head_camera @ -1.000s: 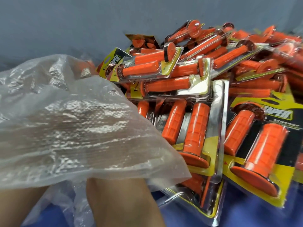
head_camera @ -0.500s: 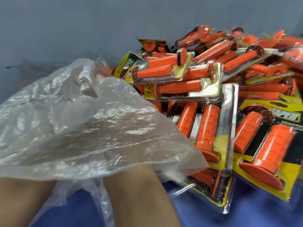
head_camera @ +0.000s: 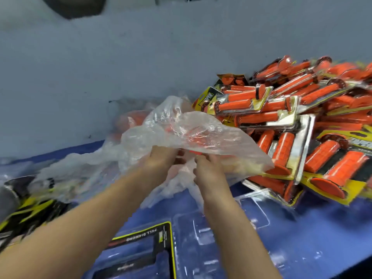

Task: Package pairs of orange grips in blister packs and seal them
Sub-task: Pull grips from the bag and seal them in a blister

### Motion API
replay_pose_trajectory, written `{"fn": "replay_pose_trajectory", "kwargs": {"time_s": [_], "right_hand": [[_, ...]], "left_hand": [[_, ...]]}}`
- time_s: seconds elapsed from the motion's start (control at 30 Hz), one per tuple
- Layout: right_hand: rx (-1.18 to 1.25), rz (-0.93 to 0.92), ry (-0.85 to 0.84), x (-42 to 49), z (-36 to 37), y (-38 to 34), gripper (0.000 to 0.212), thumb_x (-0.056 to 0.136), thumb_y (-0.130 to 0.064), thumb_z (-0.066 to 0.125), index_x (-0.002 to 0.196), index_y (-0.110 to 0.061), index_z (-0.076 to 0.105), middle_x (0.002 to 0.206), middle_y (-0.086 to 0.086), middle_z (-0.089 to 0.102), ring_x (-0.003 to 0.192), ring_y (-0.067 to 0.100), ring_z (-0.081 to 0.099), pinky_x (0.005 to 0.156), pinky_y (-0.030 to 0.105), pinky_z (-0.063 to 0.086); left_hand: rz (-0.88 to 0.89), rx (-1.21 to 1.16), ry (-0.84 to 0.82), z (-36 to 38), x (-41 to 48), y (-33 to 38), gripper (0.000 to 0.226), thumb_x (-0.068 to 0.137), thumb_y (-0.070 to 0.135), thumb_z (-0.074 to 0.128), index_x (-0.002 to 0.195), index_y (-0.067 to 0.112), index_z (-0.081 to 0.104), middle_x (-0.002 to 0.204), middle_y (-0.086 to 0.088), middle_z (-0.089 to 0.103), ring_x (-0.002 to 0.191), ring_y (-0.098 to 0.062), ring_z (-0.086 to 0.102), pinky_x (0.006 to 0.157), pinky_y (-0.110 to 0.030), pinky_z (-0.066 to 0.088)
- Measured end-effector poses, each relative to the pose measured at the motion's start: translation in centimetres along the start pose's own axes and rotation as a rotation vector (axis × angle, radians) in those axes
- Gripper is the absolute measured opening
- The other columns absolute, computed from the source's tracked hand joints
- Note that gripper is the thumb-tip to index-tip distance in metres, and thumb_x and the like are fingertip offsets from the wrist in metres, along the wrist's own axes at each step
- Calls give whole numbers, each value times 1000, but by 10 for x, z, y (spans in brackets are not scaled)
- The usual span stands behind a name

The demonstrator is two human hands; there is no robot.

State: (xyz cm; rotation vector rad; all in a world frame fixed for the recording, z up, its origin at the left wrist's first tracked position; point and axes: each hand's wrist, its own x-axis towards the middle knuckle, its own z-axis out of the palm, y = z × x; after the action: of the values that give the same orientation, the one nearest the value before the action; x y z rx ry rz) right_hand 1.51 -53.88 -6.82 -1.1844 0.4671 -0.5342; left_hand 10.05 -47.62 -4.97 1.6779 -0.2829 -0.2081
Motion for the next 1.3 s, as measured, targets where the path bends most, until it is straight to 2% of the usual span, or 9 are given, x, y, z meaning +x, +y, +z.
{"fn": "replay_pose_trajectory", "kwargs": {"time_s": [0.07,0.17,0.3,0.4,0.5,0.6,0.9,1.07,1.3], "right_hand": [[-56,26,0,-23,3,-1,11,99,-23,43,105,-19,53,86,-7,53,103,26,58,98,43,46],[-293,-45,8,-59,4,6,17,96,-38,45,101,-23,50,101,1,60,99,29,60,90,46,48],[-693,-426,74,-102,8,17,21,91,-44,54,105,-29,52,110,0,44,94,26,54,81,42,47],[-968,-750,-79,-121,19,22,43,88,-37,65,127,-28,53,130,0,46,107,24,53,89,42,47],[-1030,-900,-199,-138,30,27,33,86,-40,58,116,-26,59,101,-7,66,87,22,61,71,36,49],[-964,-882,-261,-144,33,26,33,86,-48,46,114,-35,57,93,-16,65,79,14,57,65,26,36],[-1122,-919,-244,-135,41,30,41,80,-29,76,118,-33,60,95,-13,64,79,19,62,71,34,45],[-997,-863,-275,-135,48,35,30,88,-31,66,116,-38,56,93,-24,49,75,4,32,68,24,29],[-593,-531,-355,-129,47,29,12,83,-26,70,85,-34,63,80,-20,69,76,1,65,63,16,47]], "left_hand": [[55,12,33,-14,-21,3,15,98,12,48,93,10,62,75,-7,65,56,-17,58,45,-26,48],[120,9,68,-44,-58,6,19,99,31,54,101,13,51,82,-11,64,53,-14,64,45,-27,50],[227,42,-2,-89,-110,9,35,92,46,60,106,16,51,87,-6,66,67,-16,70,55,-28,55],[370,204,-33,-123,-146,8,35,87,50,63,104,20,54,84,-7,65,77,-26,67,62,-35,57],[519,429,-27,-147,-174,0,31,84,59,64,103,37,55,86,8,65,75,-14,62,70,-28,52],[563,424,13,-154,-190,-8,36,79,66,60,107,45,54,94,15,68,86,-9,64,70,-21,49],[563,250,119,-153,-183,-31,29,79,64,59,103,48,55,93,18,69,84,-4,67,67,-9,46],[604,367,203,-156,-177,-26,26,80,65,57,100,49,54,87,18,67,81,-9,66,66,-16,48],[426,241,83,-162,-180,-39,30,92,58,56,117,41,54,115,25,63,105,0,61,81,-10,45]]}}
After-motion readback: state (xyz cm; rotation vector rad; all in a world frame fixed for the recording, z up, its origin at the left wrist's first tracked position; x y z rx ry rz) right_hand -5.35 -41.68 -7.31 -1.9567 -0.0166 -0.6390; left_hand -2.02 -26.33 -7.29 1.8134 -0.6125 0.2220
